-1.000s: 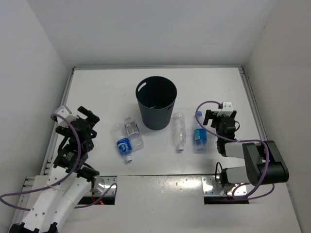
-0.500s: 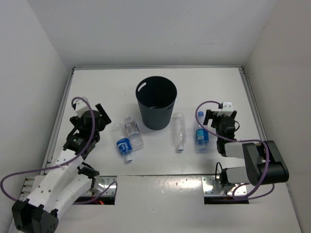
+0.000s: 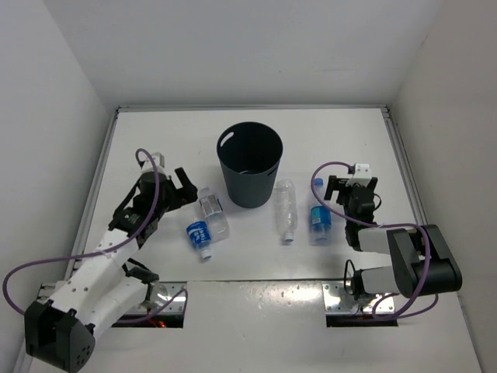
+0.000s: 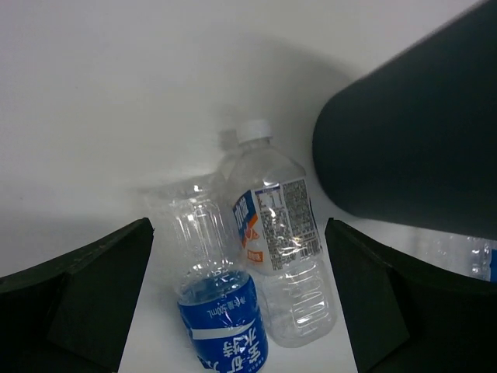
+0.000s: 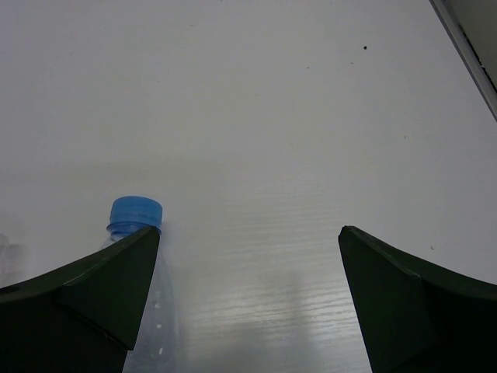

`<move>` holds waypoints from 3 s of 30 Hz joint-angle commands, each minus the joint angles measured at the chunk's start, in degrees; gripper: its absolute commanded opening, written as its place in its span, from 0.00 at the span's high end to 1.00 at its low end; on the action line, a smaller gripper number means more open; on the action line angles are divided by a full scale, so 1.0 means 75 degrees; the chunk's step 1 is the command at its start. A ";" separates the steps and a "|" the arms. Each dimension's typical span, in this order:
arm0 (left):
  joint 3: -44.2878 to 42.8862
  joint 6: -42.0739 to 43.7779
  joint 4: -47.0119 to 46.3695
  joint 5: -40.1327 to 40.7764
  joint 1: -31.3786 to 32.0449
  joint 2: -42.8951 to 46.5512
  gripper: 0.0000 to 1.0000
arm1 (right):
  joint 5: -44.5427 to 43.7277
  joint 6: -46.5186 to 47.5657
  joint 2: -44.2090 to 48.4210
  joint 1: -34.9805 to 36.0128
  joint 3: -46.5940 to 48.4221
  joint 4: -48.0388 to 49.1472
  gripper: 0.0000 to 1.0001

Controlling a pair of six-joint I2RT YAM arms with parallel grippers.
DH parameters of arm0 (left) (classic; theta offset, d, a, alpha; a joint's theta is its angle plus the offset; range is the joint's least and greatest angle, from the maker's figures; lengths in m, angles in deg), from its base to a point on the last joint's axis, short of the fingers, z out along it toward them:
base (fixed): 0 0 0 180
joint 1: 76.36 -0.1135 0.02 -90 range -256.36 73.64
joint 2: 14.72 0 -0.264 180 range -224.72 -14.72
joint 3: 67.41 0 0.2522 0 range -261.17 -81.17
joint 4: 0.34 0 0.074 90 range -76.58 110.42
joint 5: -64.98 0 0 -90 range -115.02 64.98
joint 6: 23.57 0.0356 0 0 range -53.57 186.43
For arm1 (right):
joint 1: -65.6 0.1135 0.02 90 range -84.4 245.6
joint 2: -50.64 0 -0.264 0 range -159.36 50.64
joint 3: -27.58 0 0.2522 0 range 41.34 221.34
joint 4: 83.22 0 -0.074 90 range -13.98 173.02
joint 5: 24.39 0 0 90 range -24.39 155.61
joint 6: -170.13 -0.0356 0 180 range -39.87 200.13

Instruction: Put the plastic bottles in the bin

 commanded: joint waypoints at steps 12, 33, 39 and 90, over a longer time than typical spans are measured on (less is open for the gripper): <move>0.0568 -0.0382 -0.0114 -0.0952 -0.0340 -0.1067 0.00 | -0.0391 0.0051 -0.0007 0.0143 0.0108 0.0600 0.00; 0.0581 -0.0172 -0.0419 -0.2276 -0.1043 -0.3084 0.17 | -0.0392 0.0051 -0.0007 0.0143 0.0108 0.0600 0.00; -0.0262 -0.0147 0.0189 -0.1577 -0.1196 -0.2701 0.33 | -0.0392 0.0051 -0.0007 0.0143 0.0108 0.0600 0.00; -0.7589 0.2253 -0.1192 0.2191 0.2591 -0.4656 0.00 | -0.0392 0.0051 -0.0007 0.0213 0.0108 0.0600 0.00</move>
